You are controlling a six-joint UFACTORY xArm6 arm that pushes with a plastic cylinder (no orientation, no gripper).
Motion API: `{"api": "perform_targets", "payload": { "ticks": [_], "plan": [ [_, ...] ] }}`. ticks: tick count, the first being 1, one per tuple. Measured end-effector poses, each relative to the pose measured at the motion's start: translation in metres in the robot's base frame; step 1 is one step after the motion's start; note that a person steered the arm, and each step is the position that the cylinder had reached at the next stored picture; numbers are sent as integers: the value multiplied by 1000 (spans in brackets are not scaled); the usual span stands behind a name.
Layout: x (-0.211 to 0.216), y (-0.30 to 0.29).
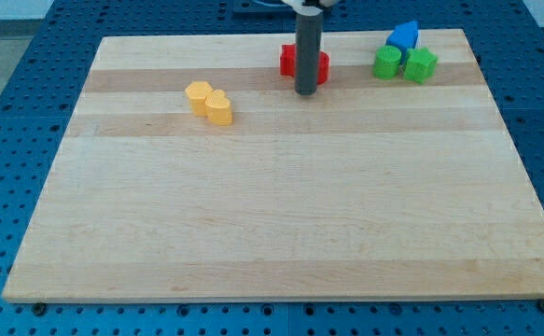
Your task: Arrange the yellow blocks diagonally
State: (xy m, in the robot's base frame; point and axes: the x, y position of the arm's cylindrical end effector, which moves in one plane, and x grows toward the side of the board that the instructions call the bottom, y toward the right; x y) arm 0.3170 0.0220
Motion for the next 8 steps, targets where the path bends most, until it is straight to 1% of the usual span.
{"api": "perform_targets", "payload": {
  "ticks": [2, 4, 6, 7, 8],
  "plan": [
    [-2, -87],
    [-9, -158],
    [-9, -189],
    [-8, -189],
    [1, -189]
  ]
}}
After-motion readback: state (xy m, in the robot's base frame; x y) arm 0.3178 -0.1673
